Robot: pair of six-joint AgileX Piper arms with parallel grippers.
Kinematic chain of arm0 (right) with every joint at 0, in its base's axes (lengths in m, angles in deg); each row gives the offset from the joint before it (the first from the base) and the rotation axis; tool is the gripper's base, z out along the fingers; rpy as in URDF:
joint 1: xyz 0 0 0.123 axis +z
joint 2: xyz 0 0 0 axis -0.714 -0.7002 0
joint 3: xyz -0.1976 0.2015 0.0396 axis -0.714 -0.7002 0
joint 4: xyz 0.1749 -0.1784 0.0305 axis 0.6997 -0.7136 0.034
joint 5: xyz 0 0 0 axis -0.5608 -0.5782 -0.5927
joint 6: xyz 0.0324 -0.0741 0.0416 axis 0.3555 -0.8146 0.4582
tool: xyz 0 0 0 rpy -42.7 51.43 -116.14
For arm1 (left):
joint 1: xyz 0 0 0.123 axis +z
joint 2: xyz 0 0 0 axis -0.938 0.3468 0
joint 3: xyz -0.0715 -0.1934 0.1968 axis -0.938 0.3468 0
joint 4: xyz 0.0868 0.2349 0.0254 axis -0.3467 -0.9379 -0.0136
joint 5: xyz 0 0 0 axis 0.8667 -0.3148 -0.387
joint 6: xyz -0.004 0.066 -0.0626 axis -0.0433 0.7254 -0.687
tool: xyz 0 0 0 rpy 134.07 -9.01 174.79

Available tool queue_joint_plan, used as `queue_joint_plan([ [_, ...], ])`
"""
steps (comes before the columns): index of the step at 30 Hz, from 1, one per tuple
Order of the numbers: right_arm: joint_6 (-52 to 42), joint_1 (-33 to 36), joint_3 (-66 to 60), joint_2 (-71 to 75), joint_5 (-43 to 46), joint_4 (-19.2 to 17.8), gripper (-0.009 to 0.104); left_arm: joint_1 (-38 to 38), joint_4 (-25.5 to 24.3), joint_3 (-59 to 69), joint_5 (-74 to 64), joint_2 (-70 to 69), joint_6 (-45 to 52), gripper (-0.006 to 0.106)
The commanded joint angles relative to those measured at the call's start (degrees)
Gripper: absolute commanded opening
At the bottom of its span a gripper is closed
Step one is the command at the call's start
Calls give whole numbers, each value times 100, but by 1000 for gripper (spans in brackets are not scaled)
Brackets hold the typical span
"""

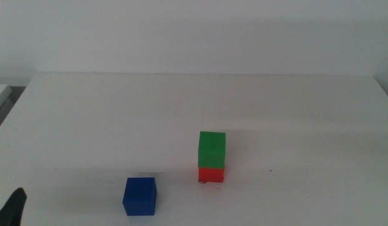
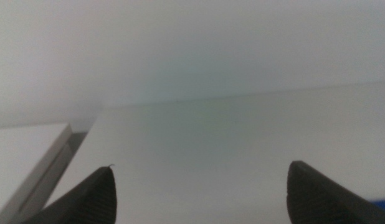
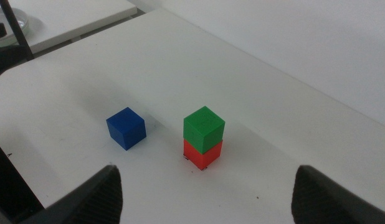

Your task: Stack red cubes first, then green, then blue cubes in a specific spot.

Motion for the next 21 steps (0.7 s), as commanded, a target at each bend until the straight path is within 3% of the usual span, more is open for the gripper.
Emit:
queue_joint_plan([
  [1,-60,-12,-16,21,54,-40,92,9,88,-336,-182,374,-24,94],
  [6,-60,-12,-16,21,54,-40,92,-2,996,-2935,-2580,2492,493,94],
  [12,-60,-12,-16,21,54,-40,92,-14,1166,-5437,-5814,4839,-124,94],
  [15,-60,-12,-16,21,54,-40,92,-271,1166,-5943,-5955,5802,16,94],
  [17,-60,-12,-16,21,54,-40,92,-683,1047,-6130,-5955,6402,-459,94],
  [21,-60,-12,-16,21,54,-40,92,-1755,244,-6347,-5955,7222,-1690,94],
])
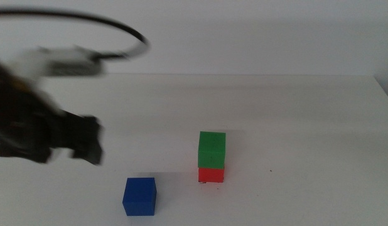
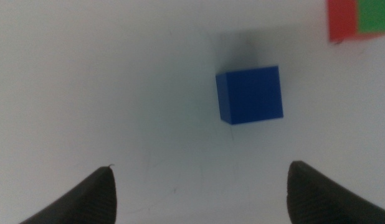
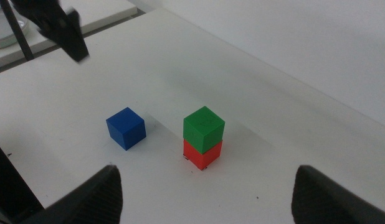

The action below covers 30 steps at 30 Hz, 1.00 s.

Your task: Stack red cubes first, then green, then blue cubes in a specific spot.

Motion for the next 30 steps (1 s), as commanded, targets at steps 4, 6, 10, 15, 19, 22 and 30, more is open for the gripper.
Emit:
queue_joint_plan([
  [4,-60,-12,-16,21,54,-38,92,-1122,-954,-96,247,719,-1551,94],
  [6,-60,-12,-16,21,54,-38,92,-1170,-828,-96,302,930,-1803,94],
  [10,-60,-12,-16,21,54,-38,92,-1170,-701,-96,716,1256,-1666,94],
  [15,-60,-12,-16,21,54,-38,92,-1170,-297,-85,953,1757,-1603,94],
  [19,-60,-12,-16,21,54,-38,92,-1170,-201,179,1470,1961,-1579,94],
  [22,-60,-12,-16,21,54,-38,92,-1170,-86,571,1969,1961,-1621,94],
  [30,-60,-12,-16,21,54,-38,92,-1217,46,767,2364,2097,-1621,94],
])
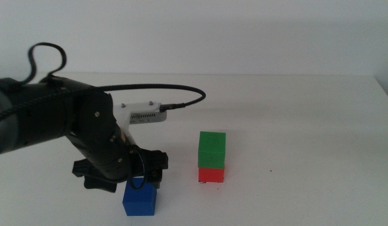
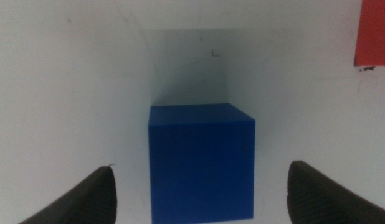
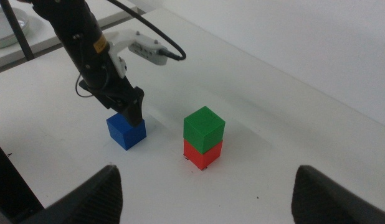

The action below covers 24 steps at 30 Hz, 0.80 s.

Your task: Stack red cubes first, then green, then blue cubes in a specific spot.

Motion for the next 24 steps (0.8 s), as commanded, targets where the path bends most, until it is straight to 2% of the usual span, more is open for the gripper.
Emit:
queue_joint_plan([
  [1,-60,-12,-16,21,54,-38,92,-49,78,22,85,115,-34,94],
  [11,-60,-12,-16,21,54,-38,92,-49,78,22,267,720,284,93],
  [15,-60,-12,-16,21,54,-38,92,-49,78,22,269,808,294,85],
  [17,-60,-12,-16,21,54,-38,92,-49,78,22,279,822,347,76],
  [18,-60,-12,-16,21,54,-38,92,-49,78,22,254,810,365,63],
  [20,-60,-12,-16,21,54,-38,92,-49,78,22,129,713,274,46],
  [24,-60,-12,-16,21,54,-38,92,-149,17,-161,-492,55,-250,22],
])
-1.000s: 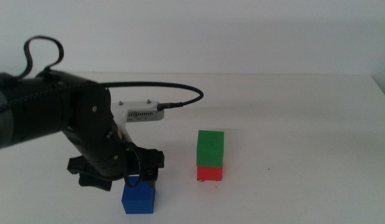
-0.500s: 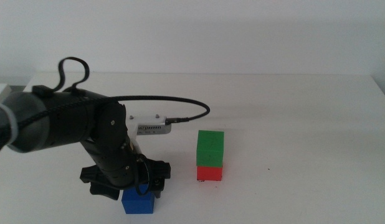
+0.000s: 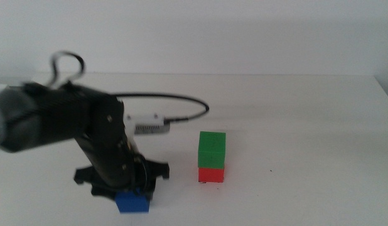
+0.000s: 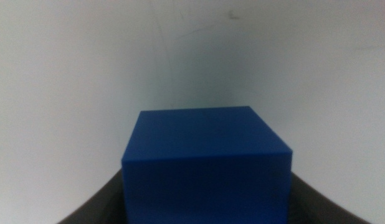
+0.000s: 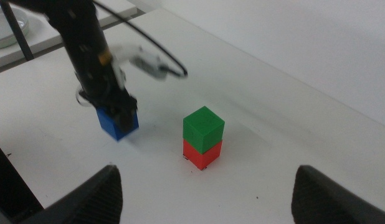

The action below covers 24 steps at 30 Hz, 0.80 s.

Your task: Stack red cubes first, then green, then blue cubes in a specific spot.

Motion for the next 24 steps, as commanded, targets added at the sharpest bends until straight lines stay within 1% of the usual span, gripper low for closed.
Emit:
queue_joint_plan([
  [1,-60,-12,-16,21,54,-38,92,-171,-182,-269,-434,-529,-505,17],
  [3,-60,-12,-16,21,54,-38,92,-399,-564,-779,-972,-722,-966,11],
  [5,-60,-12,-16,21,54,-38,92,-628,-900,-1511,-1688,-678,-1216,11],
  [7,-60,-12,-16,21,54,-38,92,-798,-969,-2221,-2097,-452,-1217,13],
  [10,-60,-12,-16,21,54,-38,92,-1114,-1108,-3175,-2097,-5,-1218,17],
  [13,-60,-12,-16,21,54,-38,92,-1378,-1259,-3820,-2097,366,-1421,21],
  [15,-60,-12,-16,21,54,-38,92,-1468,-1283,-4097,-2097,615,-1421,23],
  [19,-60,-12,-16,21,54,-38,92,-1468,-1112,-4467,-2097,1069,-1219,24],
  [24,-60,-12,-16,21,54,-38,92,-1443,-1112,-4566,-2097,1416,-1219,24],
])
